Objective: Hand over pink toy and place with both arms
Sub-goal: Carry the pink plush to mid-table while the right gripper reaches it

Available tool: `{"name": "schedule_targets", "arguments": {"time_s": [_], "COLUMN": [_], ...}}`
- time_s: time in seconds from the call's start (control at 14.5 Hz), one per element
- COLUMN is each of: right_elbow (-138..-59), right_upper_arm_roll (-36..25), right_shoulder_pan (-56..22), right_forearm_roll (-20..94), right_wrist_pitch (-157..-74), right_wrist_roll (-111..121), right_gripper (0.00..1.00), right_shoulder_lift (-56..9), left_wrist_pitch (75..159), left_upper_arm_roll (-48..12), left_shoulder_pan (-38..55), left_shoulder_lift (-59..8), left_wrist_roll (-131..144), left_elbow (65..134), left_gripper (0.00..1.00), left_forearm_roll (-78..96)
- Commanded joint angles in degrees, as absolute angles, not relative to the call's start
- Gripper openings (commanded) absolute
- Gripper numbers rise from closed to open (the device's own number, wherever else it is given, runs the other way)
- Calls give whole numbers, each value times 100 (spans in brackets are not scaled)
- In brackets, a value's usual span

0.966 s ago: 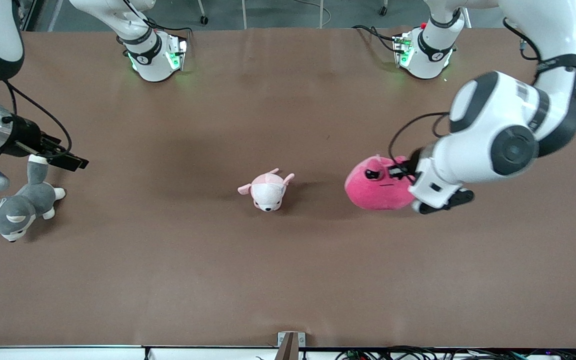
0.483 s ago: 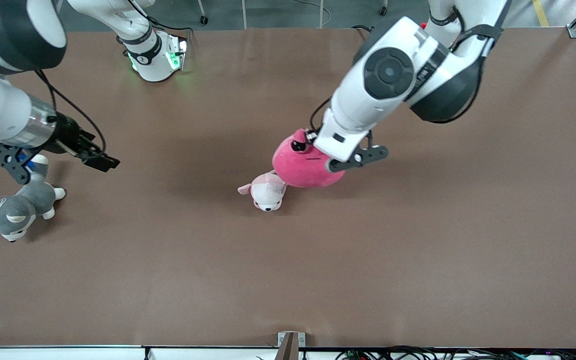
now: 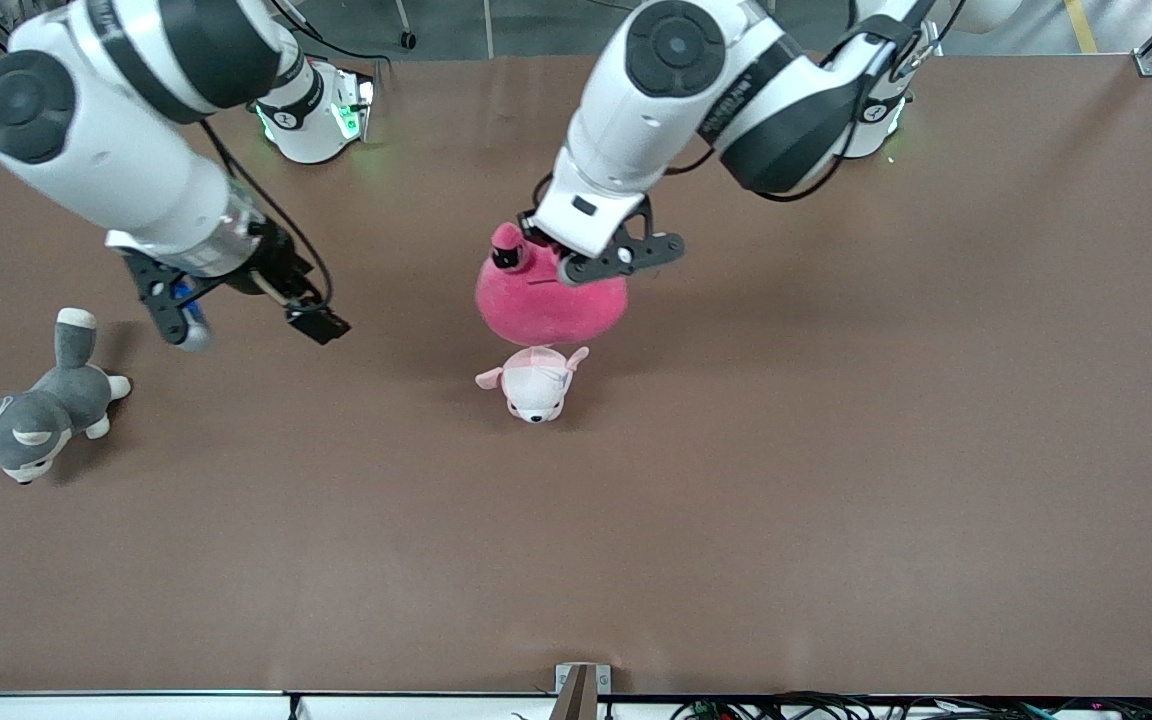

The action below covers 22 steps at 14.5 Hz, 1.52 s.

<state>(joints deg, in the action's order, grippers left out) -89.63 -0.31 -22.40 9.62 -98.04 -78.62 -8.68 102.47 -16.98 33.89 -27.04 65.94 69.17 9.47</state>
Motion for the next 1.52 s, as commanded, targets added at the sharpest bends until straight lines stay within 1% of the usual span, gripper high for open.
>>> {"name": "schedule_targets", "arguments": {"time_s": [0.0, 0.21, 0.28, 0.55, 0.9, 1.1, 1.24, 1.45], "right_elbow": [-8974, -9078, -9244, -9360, -9738, -9808, -9817, -9817], "right_upper_arm_roll": [-88, -88, -88, -88, -79, -88, -79, -79], "right_shoulder_pan": [-2408, -2645, -2706, -3066, -3313, -3436, -3445, -3445], "right_forearm_roll": [1204, 1230, 1239, 1239, 1239, 1239, 1239, 1353], "right_wrist_pitch": [-10010, -10116, -10142, -10151, -10310, -10310, -10301, -10283], "right_wrist_roll": [-8427, -8762, -8771, -9236, -9290, -9369, -9378, -9378], "right_gripper": [100, 100, 100, 100, 100, 96, 92, 83], "right_shoulder_lift": [-853, -896, -879, -853, -782, -712, -651, -607], "left_wrist_pitch": [10493, 10687, 10687, 10696, 10723, 10723, 10723, 10723], "left_upper_arm_roll": [-1644, -1652, -1652, -1644, -1661, -1661, -1670, -1661], "left_shoulder_pan": [3594, 3682, 3683, 3683, 3683, 3691, 3691, 3683], "left_shoulder_lift": [-2909, -2997, -3014, -3023, -3006, -3006, -3006, -3006], "left_wrist_roll": [6846, 6996, 6996, 7014, 7031, 7031, 7031, 7031], "left_elbow": [6715, 6715, 6715, 6715, 6715, 6715, 6715, 6715], "left_gripper": [0, 0, 0, 0, 0, 0, 0, 0], "left_forearm_roll": [1037, 1037, 1037, 1037, 1037, 1037, 1037, 1037]}}
